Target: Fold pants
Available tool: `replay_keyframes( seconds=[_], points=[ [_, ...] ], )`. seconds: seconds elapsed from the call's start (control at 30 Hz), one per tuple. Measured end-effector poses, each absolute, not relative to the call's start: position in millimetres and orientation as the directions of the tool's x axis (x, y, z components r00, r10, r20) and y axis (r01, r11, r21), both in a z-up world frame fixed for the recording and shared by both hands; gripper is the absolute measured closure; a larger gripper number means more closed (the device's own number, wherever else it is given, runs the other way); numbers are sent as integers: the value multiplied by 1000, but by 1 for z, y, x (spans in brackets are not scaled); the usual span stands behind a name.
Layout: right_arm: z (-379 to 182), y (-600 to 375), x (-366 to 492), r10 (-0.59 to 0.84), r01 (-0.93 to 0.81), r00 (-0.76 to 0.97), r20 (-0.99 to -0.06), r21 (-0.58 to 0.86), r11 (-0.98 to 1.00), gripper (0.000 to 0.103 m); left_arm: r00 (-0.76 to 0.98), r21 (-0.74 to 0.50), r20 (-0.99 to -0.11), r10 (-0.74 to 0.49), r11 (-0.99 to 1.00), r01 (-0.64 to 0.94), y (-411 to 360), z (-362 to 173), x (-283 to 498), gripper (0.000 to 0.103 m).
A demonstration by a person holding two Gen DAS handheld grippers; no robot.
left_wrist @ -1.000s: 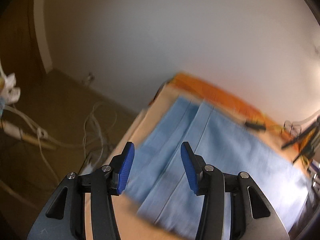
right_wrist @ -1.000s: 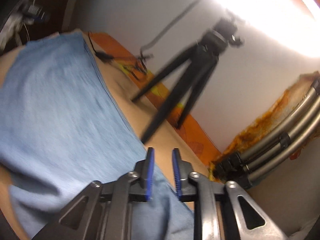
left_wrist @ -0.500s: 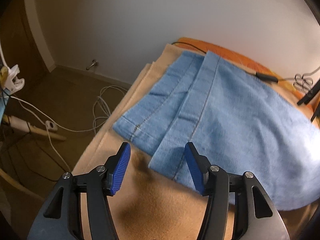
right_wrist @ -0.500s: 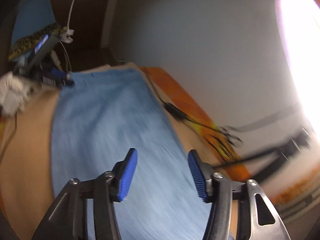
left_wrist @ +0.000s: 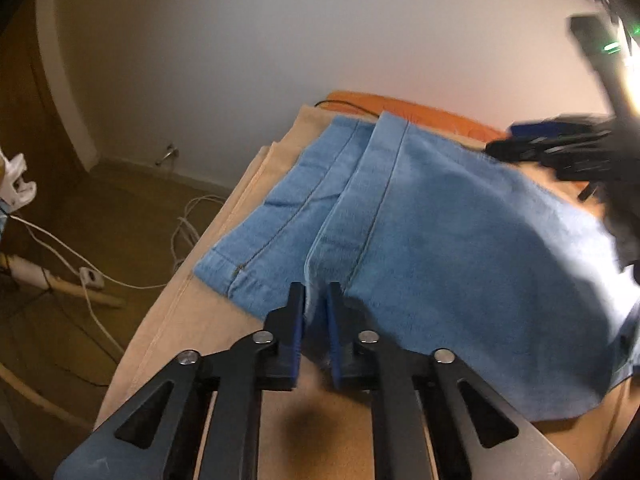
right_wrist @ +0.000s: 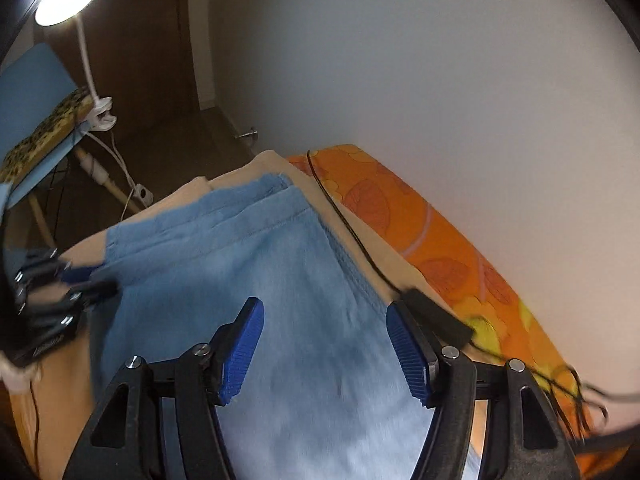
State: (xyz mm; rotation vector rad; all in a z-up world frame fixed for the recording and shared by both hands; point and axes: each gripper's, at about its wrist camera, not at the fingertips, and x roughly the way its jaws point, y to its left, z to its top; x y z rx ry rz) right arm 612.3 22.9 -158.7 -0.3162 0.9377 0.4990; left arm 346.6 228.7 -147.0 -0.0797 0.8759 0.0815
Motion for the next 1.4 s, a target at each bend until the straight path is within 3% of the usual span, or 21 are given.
replay_keyframes(
  seconds=[0.33, 0.43, 0.47, 0.57, 0.67, 1.0, 1.4],
  points=[
    [-199, 47, 662, 253, -509, 440, -861, -7, 861, 35, 687, -85, -726, -19, 994, -62, 234, -142, 340, 99],
    [-205, 54, 663, 265, -517, 437, -859, 1, 856, 39, 701, -83, -712, -26, 995, -48, 232, -138, 338, 99],
    [-206, 56, 664, 274, -518, 437, -856, 9, 855, 45, 705, -82, -709, -28, 996, -43, 230, -136, 337, 99],
    [-204, 61, 660, 269, -519, 459, -847, -10, 855, 80, 717, -69, -696, -27, 997, -29, 227, -133, 334, 99],
    [-200, 67, 652, 246, -533, 483, -840, -59, 844, 94, 726, -58, -687, -20, 998, -27, 225, -129, 333, 100],
    [-185, 79, 642, 169, -559, 545, -821, -205, 804, 96, 732, -68, -681, -18, 997, -39, 237, -130, 334, 100],
    [-170, 68, 635, 236, -564, 567, -790, -163, 809, 92, 719, -59, -695, -27, 998, -20, 234, -135, 333, 100]
  ],
)
